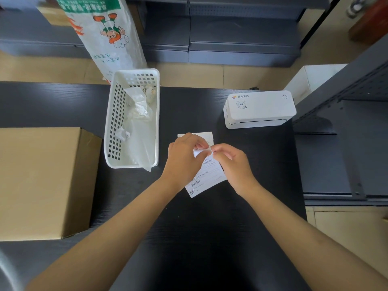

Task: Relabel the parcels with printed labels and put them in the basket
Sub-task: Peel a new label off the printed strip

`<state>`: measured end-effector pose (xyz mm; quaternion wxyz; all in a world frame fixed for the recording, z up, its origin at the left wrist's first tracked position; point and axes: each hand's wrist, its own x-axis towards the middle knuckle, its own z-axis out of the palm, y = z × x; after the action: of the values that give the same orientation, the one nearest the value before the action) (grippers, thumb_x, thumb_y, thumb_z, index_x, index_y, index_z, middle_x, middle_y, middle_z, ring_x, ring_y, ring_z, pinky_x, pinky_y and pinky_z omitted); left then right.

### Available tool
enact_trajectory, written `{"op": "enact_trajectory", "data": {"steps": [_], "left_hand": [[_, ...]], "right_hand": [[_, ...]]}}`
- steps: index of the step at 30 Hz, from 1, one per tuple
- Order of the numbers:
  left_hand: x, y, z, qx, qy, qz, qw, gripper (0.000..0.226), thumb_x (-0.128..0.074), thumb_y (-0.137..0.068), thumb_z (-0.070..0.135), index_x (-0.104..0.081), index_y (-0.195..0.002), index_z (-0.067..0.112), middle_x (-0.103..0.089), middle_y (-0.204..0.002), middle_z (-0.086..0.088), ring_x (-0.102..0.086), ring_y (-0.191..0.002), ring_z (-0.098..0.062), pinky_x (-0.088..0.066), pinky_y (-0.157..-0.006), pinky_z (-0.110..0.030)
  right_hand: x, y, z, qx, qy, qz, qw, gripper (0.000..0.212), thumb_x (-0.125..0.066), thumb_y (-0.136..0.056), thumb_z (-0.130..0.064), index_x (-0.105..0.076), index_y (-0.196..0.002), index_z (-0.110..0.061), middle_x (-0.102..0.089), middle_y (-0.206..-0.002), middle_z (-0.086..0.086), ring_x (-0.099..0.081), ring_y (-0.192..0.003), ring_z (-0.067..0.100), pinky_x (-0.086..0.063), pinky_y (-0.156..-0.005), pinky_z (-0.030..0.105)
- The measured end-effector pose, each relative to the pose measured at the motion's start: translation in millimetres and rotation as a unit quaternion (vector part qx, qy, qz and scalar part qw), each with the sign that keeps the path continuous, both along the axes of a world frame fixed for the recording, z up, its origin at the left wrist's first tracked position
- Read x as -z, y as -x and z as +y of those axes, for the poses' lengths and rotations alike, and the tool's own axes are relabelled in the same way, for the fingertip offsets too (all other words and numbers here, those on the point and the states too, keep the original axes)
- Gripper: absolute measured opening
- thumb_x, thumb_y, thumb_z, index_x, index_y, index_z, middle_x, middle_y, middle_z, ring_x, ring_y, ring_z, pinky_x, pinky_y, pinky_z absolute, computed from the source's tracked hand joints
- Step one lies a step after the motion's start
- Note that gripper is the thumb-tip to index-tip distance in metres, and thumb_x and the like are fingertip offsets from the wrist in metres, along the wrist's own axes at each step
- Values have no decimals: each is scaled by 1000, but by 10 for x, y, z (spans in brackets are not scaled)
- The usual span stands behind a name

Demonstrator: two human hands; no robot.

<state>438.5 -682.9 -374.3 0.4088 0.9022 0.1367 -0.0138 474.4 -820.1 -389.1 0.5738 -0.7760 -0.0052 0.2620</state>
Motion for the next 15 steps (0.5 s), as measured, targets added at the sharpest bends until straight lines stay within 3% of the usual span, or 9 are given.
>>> {"op": "enact_trajectory", "data": {"steps": [2, 4, 6, 15], "left_hand": [[8, -2, -5, 6, 6, 1, 1000, 5, -69, -87, 25, -65, -89, 23, -56, -90, 16, -54, -88, -5, -44, -93, -29], [9, -10, -6, 10, 10, 8, 1000, 6, -69, -87, 24, -63, -89, 23, -57, -92, 13, -54, -88, -6, -40, -84, -14], [5, -20, 2, 13, 22, 23, 999, 7, -68, -87, 22, -61, -90, 24, -55, -92, 13, -54, -88, -7, -36, -80, -8], [15, -36, 19, 36, 24, 6, 999, 14, -70, -86, 23, -64, -98, 26, -54, -88, 19, -55, -82, 2, -36, -75, -1]], "right_hand": [[4, -9, 5, 17, 4, 15, 1000, 19, -58, -91, -24, -68, -78, -35, -69, -83, -19, -61, -89, 0, -44, -75, 20], [20, -33, 2, 30, -1, 47, 998, 15, -59, -91, -26, -70, -82, -31, -71, -87, -13, -64, -94, 9, -51, -84, 31], [22, -54, -6, 28, -12, 80, 996, 14, -59, -91, -26, -70, -84, -28, -73, -90, -6, -67, -94, 14, -53, -90, 38], [58, -75, -61, 40, -17, 58, 997, 15, -60, -91, -26, -70, -81, -29, -73, -81, -12, -70, -83, 4, -55, -73, 24]]}}
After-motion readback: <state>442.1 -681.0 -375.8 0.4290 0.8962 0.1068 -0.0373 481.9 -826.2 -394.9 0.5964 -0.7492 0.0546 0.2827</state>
